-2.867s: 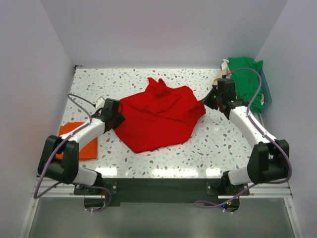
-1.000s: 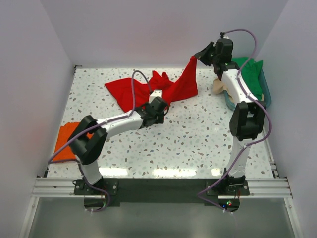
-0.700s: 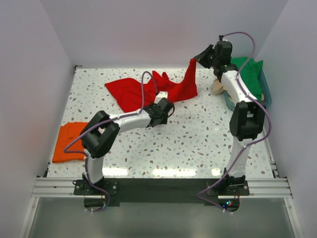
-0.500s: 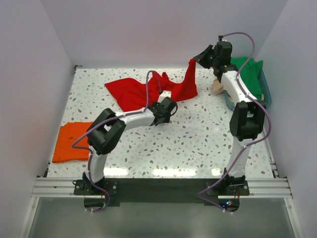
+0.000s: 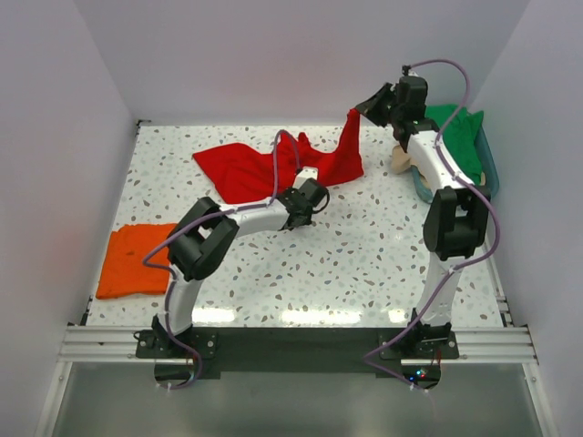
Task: Fold and stack the t-shirts
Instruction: Flatten the tshirt out
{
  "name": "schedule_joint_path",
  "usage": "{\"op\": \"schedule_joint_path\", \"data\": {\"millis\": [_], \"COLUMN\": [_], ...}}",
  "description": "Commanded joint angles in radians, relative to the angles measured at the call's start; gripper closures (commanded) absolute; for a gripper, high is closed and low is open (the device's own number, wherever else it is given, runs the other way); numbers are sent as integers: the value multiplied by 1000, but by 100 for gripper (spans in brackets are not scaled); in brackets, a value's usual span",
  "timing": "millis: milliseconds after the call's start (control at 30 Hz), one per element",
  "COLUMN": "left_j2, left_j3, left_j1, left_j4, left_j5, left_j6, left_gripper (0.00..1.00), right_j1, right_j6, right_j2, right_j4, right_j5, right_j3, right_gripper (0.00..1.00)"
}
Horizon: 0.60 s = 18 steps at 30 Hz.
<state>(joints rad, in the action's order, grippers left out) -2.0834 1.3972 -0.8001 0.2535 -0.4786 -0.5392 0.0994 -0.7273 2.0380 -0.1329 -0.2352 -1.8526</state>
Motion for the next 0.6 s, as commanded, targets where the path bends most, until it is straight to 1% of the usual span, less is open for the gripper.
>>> {"op": "schedule_joint_path", "data": {"millis": [0,33,67,100,167,200,267,300,333,367,400,433,467,500,533,567], "left_j2": [-12,0,8,20,68,94,201,244,335,386,435,533,581,629,717,762], "left_j3": [13,2,-9,-32,-84,-108,-176,-246,-282,-350,-386,-420,-453,-510,-538,-562], "left_j1": [-1,-1,-1,1,4,4,9,13,18,22,28,47,61,77,113,134], "left_j4": [-10,-8,-3,9,23,35,33,33,36,39,47,47,49,59,70,81], "left_j5": [-35,-46,-54,-67,-71,-81,-84,-81,-81,-84,-83,-65,-49,-20,-9,1], "left_j6": [-5,-19,-28,-47,-60,-73,-87,-93,-106,-117,-136,-145,-154,-178,-191,-205], "left_gripper": [66,71,83,90,100,100,100,100,100,100,100,100,100,100,100,100], "right_j1": [-3,-3,-3,-4,-4,-6,-10,-13,-18,-21,-26,-26,-26,-27,-29,-29], "right_j6": [-1,-1,3,2,2,3,3,5,0,-4,-7,-7,-3,-4,-3,-1], "right_j2": [-88,-96,-105,-113,-143,-157,-194,-209,-223,-254,-274,-291,-339,-364,-396,-429], "right_j4": [49,49,50,52,52,50,30,18,7,-14,-25,-34,-63,-82,-92,-100], "right_j5": [-19,-10,-7,-4,7,10,16,28,33,33,31,33,37,52,54,56], "right_j3": [30,41,52,78,108,139,167,194,208,225,260,283,308,367,406,449], "right_gripper": [100,100,100,100,100,100,100,100,100,100,100,100,100,100,100,100]}}
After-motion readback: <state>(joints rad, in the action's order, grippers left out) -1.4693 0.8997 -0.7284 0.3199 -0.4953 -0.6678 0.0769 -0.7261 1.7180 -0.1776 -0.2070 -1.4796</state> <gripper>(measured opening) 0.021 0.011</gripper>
